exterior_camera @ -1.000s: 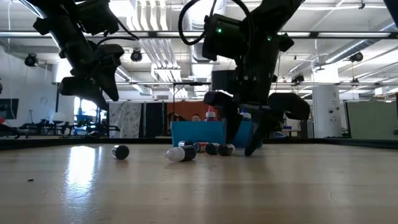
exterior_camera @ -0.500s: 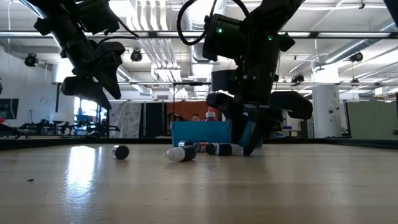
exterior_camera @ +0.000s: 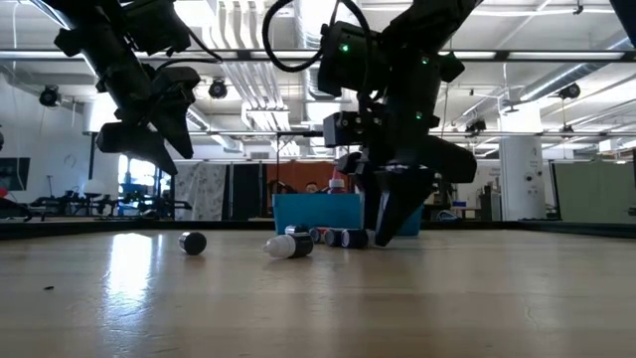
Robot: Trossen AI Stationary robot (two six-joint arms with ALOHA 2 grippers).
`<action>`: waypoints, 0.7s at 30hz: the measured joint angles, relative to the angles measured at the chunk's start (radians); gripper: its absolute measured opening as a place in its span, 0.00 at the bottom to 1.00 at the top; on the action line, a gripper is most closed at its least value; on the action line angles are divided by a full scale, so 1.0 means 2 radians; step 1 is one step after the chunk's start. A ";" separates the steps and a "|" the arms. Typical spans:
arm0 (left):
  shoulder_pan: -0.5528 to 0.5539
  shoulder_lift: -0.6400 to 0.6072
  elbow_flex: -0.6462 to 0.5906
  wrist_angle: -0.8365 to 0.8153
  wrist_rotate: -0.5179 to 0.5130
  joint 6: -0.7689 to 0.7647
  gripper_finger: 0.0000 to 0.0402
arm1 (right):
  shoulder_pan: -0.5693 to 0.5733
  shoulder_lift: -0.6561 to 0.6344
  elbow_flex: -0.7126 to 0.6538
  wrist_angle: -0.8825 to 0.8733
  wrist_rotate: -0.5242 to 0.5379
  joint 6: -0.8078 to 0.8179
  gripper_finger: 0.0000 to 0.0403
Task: Pick & Place food coloring
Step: Put the bottom small red food coloring bottle into the blue bin
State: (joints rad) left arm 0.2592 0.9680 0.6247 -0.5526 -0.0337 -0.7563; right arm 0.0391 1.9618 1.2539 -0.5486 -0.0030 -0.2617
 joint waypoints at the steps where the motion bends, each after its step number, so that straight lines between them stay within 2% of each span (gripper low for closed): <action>1: 0.000 0.000 0.000 0.000 0.001 0.000 0.48 | 0.000 0.001 -0.001 -0.005 0.000 0.001 0.35; 14: 0.000 -0.002 0.000 -0.001 0.009 0.001 0.48 | 0.001 0.001 0.005 0.001 -0.001 0.013 0.29; 21: -0.001 -0.002 0.000 -0.001 0.009 0.001 0.48 | 0.001 0.001 0.007 -0.012 -0.002 0.053 0.17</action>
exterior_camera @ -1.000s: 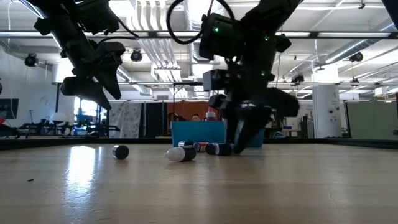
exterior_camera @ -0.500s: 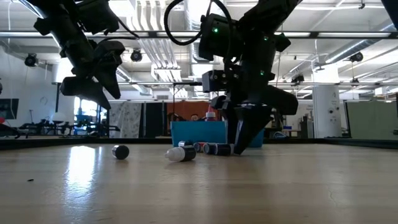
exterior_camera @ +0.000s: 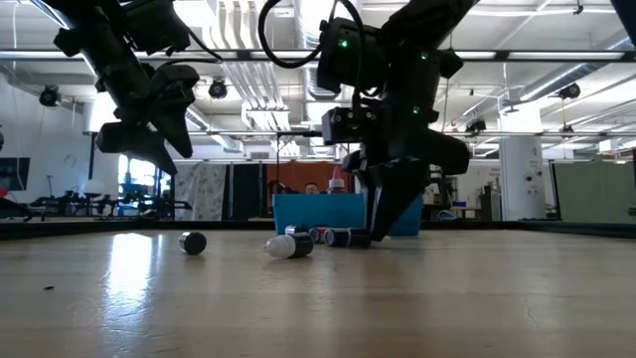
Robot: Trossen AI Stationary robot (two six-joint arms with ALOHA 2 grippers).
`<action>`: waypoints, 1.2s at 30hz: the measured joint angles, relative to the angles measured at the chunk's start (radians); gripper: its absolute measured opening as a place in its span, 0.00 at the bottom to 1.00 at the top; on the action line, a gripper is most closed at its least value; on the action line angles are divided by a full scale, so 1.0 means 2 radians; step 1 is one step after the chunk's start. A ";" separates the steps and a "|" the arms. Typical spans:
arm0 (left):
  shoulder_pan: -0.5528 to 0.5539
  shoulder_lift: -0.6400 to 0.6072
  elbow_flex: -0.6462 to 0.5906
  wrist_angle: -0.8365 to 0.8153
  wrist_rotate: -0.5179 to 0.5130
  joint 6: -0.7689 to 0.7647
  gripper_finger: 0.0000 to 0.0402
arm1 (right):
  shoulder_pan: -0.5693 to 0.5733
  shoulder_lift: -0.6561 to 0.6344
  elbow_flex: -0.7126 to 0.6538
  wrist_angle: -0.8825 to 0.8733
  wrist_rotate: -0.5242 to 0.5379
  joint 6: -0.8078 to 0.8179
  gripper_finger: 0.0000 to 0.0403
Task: Pick & Place food coloring
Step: Put the bottom small red food coloring bottle into the blue bin
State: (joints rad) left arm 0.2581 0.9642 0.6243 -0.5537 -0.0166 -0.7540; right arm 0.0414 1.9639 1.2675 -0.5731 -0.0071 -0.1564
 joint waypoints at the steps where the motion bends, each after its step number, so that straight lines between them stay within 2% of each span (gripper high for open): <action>1: 0.000 0.000 0.000 0.000 0.000 0.001 0.48 | 0.000 0.000 0.000 -0.005 0.000 0.003 0.16; 9: 0.000 0.000 -0.001 0.000 0.000 0.012 0.48 | -0.002 -0.016 0.015 -0.032 0.013 0.079 0.09; 13: 0.000 0.000 -0.001 0.000 0.000 0.024 0.48 | -0.012 -0.055 0.041 -0.030 0.092 0.129 0.09; 18: 0.000 0.000 -0.001 0.000 0.001 0.034 0.48 | -0.054 -0.085 0.068 -0.033 0.146 0.180 0.09; 22: 0.000 0.000 -0.001 0.000 0.001 0.036 0.48 | -0.113 -0.099 0.092 -0.041 0.160 0.230 0.09; 25: -0.001 0.000 -0.001 0.000 0.001 0.036 0.48 | -0.156 -0.098 0.105 -0.051 0.142 0.247 0.09; 28: -0.003 0.000 -0.001 0.000 0.002 0.036 0.48 | -0.177 -0.098 0.114 -0.052 0.080 0.219 0.09; 30: -0.006 0.000 -0.001 0.000 0.002 0.036 0.48 | -0.175 -0.098 0.117 -0.066 0.048 0.182 0.09; 36: -0.012 0.000 -0.004 -0.001 0.002 0.036 0.48 | -0.119 -0.098 0.104 -0.105 0.003 0.107 0.09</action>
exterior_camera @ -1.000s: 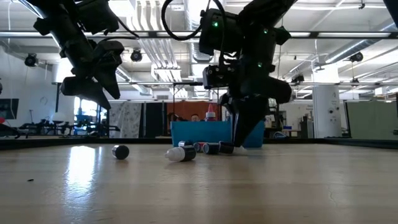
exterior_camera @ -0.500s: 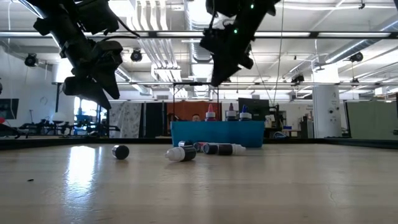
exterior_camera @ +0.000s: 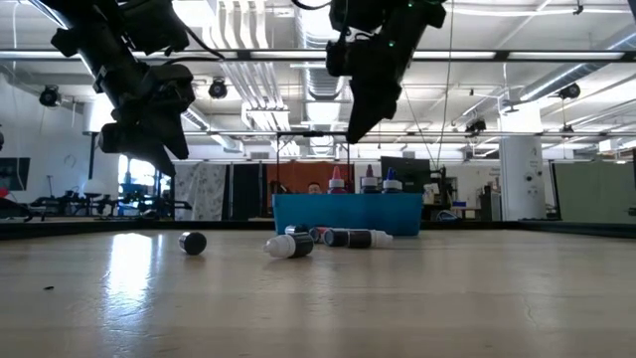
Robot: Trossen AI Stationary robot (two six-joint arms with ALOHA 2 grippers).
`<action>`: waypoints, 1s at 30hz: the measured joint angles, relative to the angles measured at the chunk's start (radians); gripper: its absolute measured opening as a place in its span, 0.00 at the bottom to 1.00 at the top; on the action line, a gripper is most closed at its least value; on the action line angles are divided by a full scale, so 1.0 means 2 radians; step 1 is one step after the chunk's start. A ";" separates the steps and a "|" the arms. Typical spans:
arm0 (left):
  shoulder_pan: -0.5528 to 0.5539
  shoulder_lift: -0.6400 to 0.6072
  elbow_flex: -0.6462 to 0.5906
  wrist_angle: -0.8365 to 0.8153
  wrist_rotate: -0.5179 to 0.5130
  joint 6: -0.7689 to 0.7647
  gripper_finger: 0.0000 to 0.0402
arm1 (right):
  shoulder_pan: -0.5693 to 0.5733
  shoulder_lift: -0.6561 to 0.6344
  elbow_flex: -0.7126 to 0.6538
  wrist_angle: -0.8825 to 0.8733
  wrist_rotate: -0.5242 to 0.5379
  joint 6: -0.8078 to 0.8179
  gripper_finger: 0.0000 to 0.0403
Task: Pick & Place food coloring
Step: Put the bottom small red food coloring bottle into the blue bin
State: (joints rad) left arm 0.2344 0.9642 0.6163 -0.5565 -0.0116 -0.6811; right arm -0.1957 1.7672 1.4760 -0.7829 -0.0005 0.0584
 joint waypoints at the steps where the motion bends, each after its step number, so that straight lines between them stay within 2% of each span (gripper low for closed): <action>1: -0.001 0.000 0.000 0.000 0.000 0.000 0.48 | 0.012 0.000 -0.006 0.000 -0.006 -0.003 0.09; 6: -0.001 0.000 0.000 0.001 0.000 0.012 0.48 | 0.065 0.006 -0.034 0.001 -0.015 -0.003 0.13; 15: -0.001 0.000 0.000 0.002 0.000 0.015 0.48 | 0.124 0.039 -0.070 0.007 -0.013 -0.003 0.40; 19: -0.001 0.000 0.000 0.002 0.000 0.014 0.48 | 0.130 0.056 -0.076 0.018 -0.006 -0.004 0.48; 23: -0.002 0.000 0.000 0.002 0.000 0.013 0.48 | 0.131 0.072 -0.078 0.028 0.026 -0.003 0.50; 30: -0.002 0.000 0.000 -0.001 0.001 0.010 0.48 | 0.132 0.092 -0.078 0.036 0.015 -0.009 0.48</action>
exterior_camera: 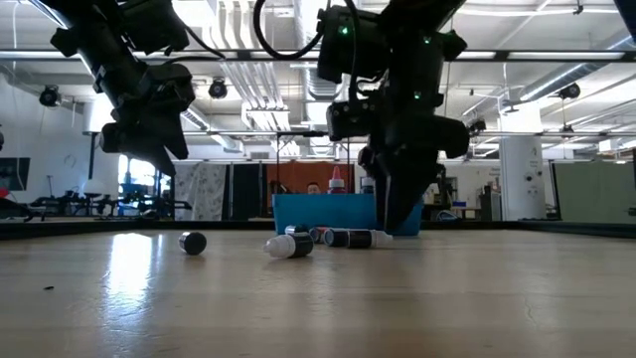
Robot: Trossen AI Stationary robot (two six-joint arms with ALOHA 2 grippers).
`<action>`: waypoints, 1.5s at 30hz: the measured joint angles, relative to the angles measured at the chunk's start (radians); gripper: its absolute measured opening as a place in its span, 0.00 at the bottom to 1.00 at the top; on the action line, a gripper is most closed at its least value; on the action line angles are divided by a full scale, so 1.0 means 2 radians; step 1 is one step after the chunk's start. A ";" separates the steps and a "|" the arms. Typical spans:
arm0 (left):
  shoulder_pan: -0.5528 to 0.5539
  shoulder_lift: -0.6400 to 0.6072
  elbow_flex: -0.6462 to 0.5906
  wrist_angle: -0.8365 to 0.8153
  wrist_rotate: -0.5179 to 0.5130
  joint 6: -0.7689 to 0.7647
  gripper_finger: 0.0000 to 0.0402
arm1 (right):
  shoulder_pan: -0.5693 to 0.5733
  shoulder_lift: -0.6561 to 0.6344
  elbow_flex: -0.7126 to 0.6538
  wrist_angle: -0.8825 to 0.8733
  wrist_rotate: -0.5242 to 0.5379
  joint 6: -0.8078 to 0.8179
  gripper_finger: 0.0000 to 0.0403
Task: Pick & Place food coloring
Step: Put the bottom small red food coloring bottle into the blue bin
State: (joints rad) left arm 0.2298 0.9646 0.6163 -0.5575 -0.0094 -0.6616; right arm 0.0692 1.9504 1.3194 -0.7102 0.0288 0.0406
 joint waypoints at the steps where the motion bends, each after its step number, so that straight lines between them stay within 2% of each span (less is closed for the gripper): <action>1: 0.000 0.000 0.000 0.000 0.000 -0.001 0.48 | 0.000 0.002 0.000 0.001 0.000 0.000 0.48; 13: 0.000 0.000 0.000 0.000 0.000 -0.001 0.48 | 0.001 0.028 0.000 0.020 -0.001 0.000 0.38; 27: 0.000 0.000 0.000 0.001 0.000 0.000 0.48 | 0.002 0.029 0.001 0.021 -0.001 -0.005 0.11; 35: 0.000 0.000 0.000 0.000 0.001 0.000 0.48 | 0.000 0.015 -0.001 0.012 0.002 0.019 0.10; 37: 0.000 0.000 0.000 -0.001 0.001 0.000 0.48 | 0.000 -0.005 -0.001 0.008 0.019 0.025 0.10; 40: 0.000 0.000 0.000 -0.001 0.001 0.000 0.48 | -0.003 -0.046 0.000 0.000 0.084 0.055 0.10; 43: 0.000 0.000 0.000 -0.001 0.001 0.004 0.48 | -0.020 -0.084 0.000 -0.004 0.148 0.107 0.10; 45: 0.000 0.000 0.000 -0.001 0.001 0.010 0.48 | -0.044 -0.108 0.000 -0.006 0.169 0.154 0.11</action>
State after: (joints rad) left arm 0.2302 0.9646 0.6163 -0.5597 -0.0078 -0.6409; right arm -0.0194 1.7351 1.3197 -0.7230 0.3665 0.3491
